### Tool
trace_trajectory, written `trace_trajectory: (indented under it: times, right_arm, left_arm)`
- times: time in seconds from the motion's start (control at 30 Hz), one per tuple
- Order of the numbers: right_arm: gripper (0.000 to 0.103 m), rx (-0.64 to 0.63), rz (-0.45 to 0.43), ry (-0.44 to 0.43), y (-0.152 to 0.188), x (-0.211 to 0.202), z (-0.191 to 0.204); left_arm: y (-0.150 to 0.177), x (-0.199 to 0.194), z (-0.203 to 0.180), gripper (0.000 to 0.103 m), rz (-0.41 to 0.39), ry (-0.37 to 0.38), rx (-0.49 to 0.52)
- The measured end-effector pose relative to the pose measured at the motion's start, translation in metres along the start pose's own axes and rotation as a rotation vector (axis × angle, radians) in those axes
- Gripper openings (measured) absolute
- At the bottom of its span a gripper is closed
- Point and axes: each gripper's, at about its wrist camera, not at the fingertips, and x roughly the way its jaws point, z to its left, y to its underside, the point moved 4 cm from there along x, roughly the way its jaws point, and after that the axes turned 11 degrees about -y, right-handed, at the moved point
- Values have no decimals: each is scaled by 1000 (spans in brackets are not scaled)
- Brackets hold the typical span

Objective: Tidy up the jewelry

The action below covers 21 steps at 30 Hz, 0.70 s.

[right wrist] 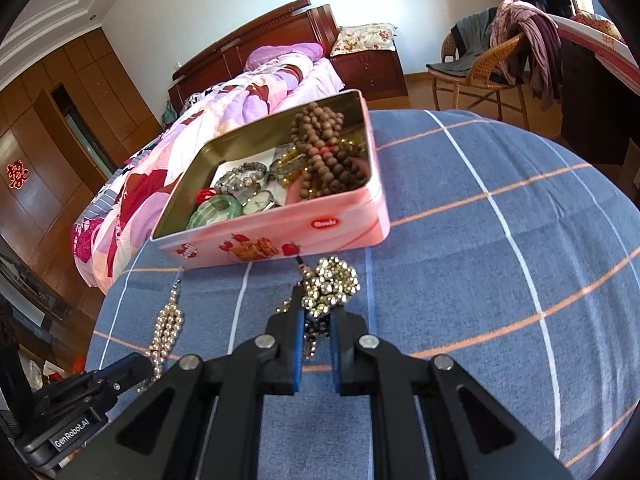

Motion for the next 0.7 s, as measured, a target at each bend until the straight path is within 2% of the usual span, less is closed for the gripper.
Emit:
trace_trajectory:
  times: [0.07, 0.13, 0.23, 0.33, 0.37, 0.4, 0.47, 0.57, 0.7]
  right_arm:
    - [14, -1, -1, 1, 0, 0, 0]
    - [14, -5, 0, 2, 0, 0, 0]
    - [14, -5, -1, 0, 0, 0, 0]
    - [14, -2, 0, -3, 0, -1, 1]
    - [14, -2, 0, -6, 0, -1, 1]
    - [14, -2, -2, -11, 0, -1, 2]
    - [14, -9, -4, -18, -1, -1, 4]
    - [14, -27, -16, -25, -1, -3, 8]
    - [14, -44, -52, -38, -3, -10, 14]
  left_arm:
    - [-4, -2, -3, 62, -21, -17, 4]
    - [-8, -2, -6, 68, -47, -42, 14]
    - [-9, 12, -9, 68, -5, -93, 40]
    - [-4, 18, -11, 53, -8, -138, 78]
    - [-4, 19, -12, 42, -10, -145, 86]
    - [-3, 19, -11, 37, -14, -158, 93]
    - [-3, 20, -10, 19, -15, -167, 96]
    - [-3, 20, -7, 13, -14, -146, 88]
    - [1, 16, -9, 12, -7, -105, 62]
